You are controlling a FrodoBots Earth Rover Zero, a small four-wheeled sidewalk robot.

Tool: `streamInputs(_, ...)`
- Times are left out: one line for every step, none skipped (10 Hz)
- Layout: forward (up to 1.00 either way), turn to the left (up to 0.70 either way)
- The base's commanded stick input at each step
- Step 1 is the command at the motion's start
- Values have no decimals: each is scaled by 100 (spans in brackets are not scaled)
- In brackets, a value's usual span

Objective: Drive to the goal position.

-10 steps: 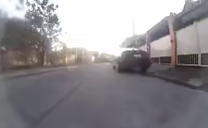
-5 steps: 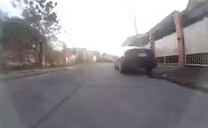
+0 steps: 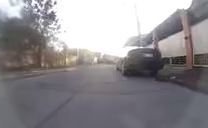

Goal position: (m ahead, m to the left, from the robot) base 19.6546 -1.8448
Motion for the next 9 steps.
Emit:
streamInputs(100,-14)
streamInputs(100,-39)
streamInputs(100,-29)
streamInputs(100,1)
streamInputs(100,1)
streamInputs(100,1)
streamInputs(100,1)
streamInputs(100,1)
streamInputs(100,1)
